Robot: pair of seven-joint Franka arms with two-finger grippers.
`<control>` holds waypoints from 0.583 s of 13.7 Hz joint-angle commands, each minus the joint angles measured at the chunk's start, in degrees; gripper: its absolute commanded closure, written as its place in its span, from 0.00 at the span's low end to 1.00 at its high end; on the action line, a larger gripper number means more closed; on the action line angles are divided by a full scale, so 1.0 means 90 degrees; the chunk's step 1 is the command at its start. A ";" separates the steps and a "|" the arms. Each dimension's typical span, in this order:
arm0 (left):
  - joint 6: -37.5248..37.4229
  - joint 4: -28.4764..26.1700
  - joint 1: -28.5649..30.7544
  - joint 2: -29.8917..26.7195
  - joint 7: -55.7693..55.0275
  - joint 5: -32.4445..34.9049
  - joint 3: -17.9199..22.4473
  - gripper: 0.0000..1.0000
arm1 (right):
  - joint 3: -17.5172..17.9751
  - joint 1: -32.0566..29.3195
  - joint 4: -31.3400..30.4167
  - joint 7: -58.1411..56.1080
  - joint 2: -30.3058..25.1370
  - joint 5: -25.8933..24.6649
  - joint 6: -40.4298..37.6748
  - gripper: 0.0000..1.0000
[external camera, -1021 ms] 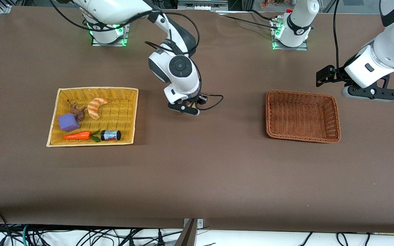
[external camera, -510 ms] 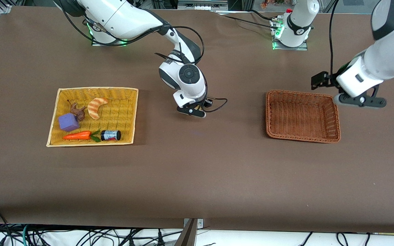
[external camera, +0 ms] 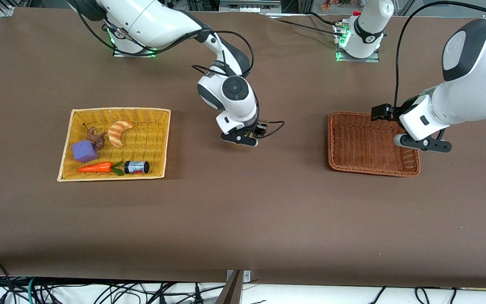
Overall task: Transfer tape with both arms
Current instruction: 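Set the tape down mid-table while the left gripper reaches toward it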
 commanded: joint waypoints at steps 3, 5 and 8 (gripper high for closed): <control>0.0548 0.0169 -0.0857 0.0711 -0.1990 -0.0708 -0.0019 0.00 | -0.0241 -0.0874 -0.0080 -0.2638 -0.1689 -0.0019 -0.2473 0.00; 0.1055 0.0140 -0.1474 0.0916 -0.2940 -0.0659 -0.0019 0.00 | -0.0758 -0.1089 -0.0080 -0.3946 -0.2197 -0.0009 -0.3238 0.00; 0.1642 0.0120 -0.2147 0.1374 -0.4248 -0.0659 -0.0019 0.00 | -0.2151 -0.1130 -0.0061 -0.5608 -0.2706 0.0679 -0.3631 0.00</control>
